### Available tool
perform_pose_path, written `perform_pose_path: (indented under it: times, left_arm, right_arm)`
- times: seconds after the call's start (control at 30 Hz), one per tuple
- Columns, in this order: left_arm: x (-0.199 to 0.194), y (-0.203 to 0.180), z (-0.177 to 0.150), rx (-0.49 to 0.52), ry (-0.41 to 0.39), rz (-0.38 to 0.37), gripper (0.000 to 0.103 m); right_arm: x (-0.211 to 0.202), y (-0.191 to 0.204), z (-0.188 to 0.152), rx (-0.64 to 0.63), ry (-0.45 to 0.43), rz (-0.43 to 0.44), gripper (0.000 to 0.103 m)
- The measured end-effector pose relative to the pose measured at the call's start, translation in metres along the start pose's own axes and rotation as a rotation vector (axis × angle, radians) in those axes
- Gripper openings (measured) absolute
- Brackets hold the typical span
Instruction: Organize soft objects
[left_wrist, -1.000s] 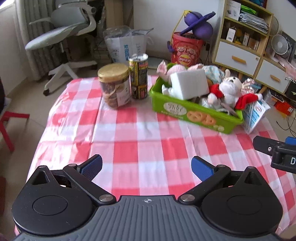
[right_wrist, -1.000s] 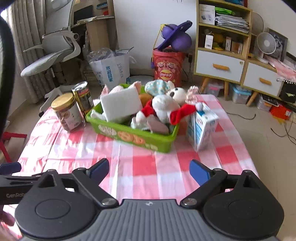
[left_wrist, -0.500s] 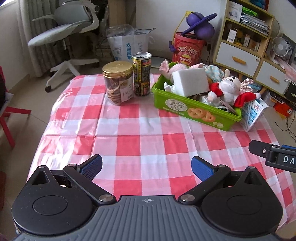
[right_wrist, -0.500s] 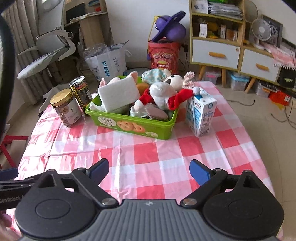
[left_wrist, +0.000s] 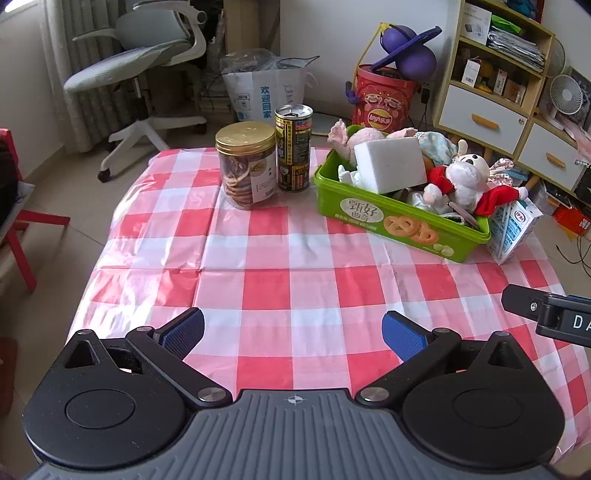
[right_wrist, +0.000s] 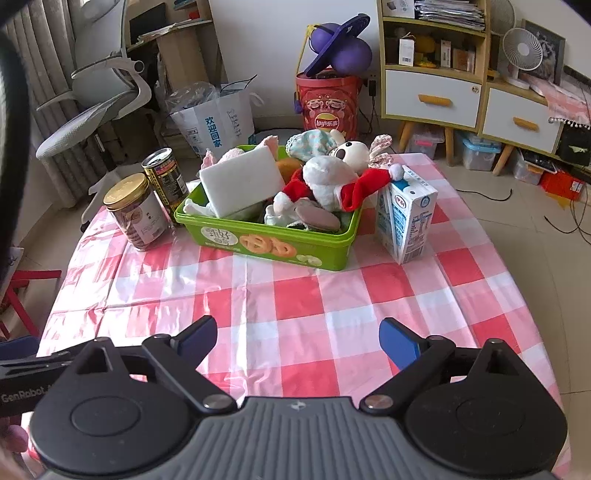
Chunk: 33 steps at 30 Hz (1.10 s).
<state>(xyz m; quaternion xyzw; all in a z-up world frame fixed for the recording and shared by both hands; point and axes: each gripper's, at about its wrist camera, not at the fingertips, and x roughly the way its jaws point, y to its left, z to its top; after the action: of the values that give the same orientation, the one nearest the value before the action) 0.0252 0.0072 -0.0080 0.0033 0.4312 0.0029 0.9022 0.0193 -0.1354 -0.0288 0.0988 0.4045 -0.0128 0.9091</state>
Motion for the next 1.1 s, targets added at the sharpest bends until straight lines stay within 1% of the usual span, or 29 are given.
perform_pose_path:
  times: [0.43, 0.73, 1.1]
  left_arm:
    - [0.0004, 0.0, 0.0003, -0.002, 0.002, 0.003, 0.098]
    - [-0.0012, -0.0007, 0.0, 0.004, -0.005, 0.005, 0.098]
    - [-0.0005, -0.0016, -0.0007, 0.01, -0.003, 0.005, 0.098]
  right_arm:
    - [0.0001, 0.0019, -0.0004, 0.023, 0.02, 0.018, 0.084]
    - [-0.0027, 0.0024, 0.0004, 0.025, 0.005, 0.015, 0.084]
    - [-0.0031, 0.0036, 0.0004, 0.019, 0.006, 0.017, 0.084]
